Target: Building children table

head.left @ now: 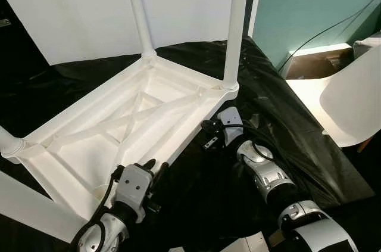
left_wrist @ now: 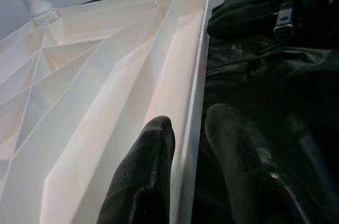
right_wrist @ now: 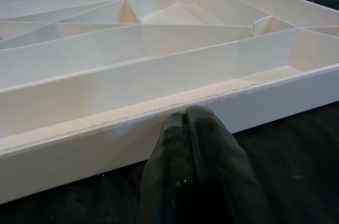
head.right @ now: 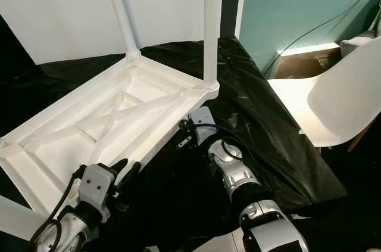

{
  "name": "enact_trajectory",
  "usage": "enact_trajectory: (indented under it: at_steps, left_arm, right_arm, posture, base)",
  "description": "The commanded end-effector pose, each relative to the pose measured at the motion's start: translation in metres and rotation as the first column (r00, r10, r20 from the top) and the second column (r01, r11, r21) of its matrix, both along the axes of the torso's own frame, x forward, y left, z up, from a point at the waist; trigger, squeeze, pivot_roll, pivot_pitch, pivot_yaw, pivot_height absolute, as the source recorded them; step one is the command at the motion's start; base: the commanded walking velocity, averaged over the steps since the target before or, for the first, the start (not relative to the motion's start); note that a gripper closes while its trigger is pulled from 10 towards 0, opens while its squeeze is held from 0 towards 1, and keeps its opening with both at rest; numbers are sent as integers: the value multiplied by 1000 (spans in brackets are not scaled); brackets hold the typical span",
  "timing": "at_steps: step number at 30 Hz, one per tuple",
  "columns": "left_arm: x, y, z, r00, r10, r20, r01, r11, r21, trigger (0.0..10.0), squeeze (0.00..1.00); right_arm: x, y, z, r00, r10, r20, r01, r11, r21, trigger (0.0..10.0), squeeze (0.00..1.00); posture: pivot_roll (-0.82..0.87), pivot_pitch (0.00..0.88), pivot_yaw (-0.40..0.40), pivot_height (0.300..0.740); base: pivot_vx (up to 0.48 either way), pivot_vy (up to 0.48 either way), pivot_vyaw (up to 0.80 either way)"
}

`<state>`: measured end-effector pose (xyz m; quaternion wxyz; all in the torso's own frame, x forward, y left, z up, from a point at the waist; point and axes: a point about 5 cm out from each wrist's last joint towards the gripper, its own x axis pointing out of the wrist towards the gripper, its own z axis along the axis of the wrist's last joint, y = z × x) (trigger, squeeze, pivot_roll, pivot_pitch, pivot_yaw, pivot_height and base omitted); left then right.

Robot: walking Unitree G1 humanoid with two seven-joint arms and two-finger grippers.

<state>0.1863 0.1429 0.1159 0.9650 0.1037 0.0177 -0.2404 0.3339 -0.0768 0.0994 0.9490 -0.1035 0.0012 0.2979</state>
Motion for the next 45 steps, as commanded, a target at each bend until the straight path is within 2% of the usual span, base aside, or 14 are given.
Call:
enact_trajectory:
  at_steps: [1, 6, 9, 16, 17, 18, 19, 30, 38, 39, 40, 41, 42, 45]
  left_arm:
    - [1, 6, -4, 997, 70, -19, -70, 997, 16, 10000, 216]
    - [6, 5, -13, 991, 9, -136, 5, 994, 105, 10000, 180]
    - [11, -4, -24, 963, -38, -265, 87, 980, 178, 10000, 0]
    - [26, -16, -30, 941, -50, -334, 112, 979, 168, 10000, 0]
    - [30, -24, -32, 925, -74, -372, 130, 983, 128, 4471, 0]
    - [32, -27, -32, 920, -80, -384, 132, 985, 111, 4471, 0]
    - [35, -30, -31, 918, -84, -388, 131, 987, 97, 0, 0]
    - [66, -58, -35, 917, -16, -398, 61, 993, 100, 0, 0]
    - [78, -59, -40, 918, 65, -391, -3, 988, 157, 196, 0]
    - [80, -59, -39, 920, 80, -384, -20, 987, 157, 3255, 0]
    - [85, -60, -38, 923, 94, -374, -41, 988, 147, 3176, 0]
    - [89, -63, -36, 926, 102, -363, -58, 990, 128, 549, 0]
    - [93, -67, -34, 932, 103, -348, -69, 992, 109, 0, 0]
    - [98, -80, -31, 942, 81, -326, -58, 995, 80, 0, 0]
  right_arm:
    - [1, 3, 2, 1000, 11, 0, -11, 1000, 1, 10000, 0]
    - [2, 3, 7, 1000, 3, 10, -3, 1000, 11, 10000, 0]
    - [2, 4, 12, 1000, 1, 23, -2, 1000, 26, 10000, 0]
    - [-1, 10, 19, 999, 10, 41, -12, 999, 48, 10000, 0]
    - [-1, 8, 18, 999, 5, 38, -7, 999, 51, 10000, 0]
    - [-1, 8, 18, 999, 3, 37, -5, 999, 51, 10000, 0]
    - [-1, 7, 18, 999, 0, 35, -2, 999, 51, 10000, 0]
    - [-5, 6, 22, 999, -4, 37, 2, 998, 60, 10000, 0]
    - [-13, 10, 25, 999, 7, 44, -10, 997, 80, 10000, 0]
    - [-14, 9, 26, 999, 7, 44, -11, 996, 84, 10000, 0]
    - [-16, 9, 26, 999, 6, 41, -9, 996, 86, 10000, 0]
    - [-17, 8, 25, 999, 4, 39, -7, 996, 86, 10000, 0]
    - [-18, 7, 25, 999, 2, 36, -5, 996, 85, 10000, 0]
    - [-19, 5, 25, 999, -2, 32, 0, 997, 82, 10000, 0]
  posture:
    - [18, 0, 51, 740]
    - [11, 0, 56, 740]
    - [6, 0, 59, 740]
    - [-10, 0, 66, 740]
    - [-22, 0, 69, 740]
    - [-23, 0, 69, 740]
    - [-24, 0, 70, 740]
    - [-32, 0, 70, 740]
    - [-41, 0, 71, 740]
    - [-43, 0, 72, 740]
    - [-47, 0, 70, 740]
    - [-47, 0, 70, 740]
    - [-50, 0, 69, 740]
    - [-53, 0, 68, 740]
  base:
    - [0, 0, 0]
    - [0, 0, 0]
    - [0, 0, 0]
    - [0, 0, 0]
    - [0, 0, 0]
    - [0, 0, 0]
    - [0, 0, 0]
    - [0, 0, 0]
    - [0, 0, 0]
    - [0, 0, 0]
    - [0, 0, 0]
    - [0, 0, 0]
    - [0, 0, 0]
    - [0, 0, 0]
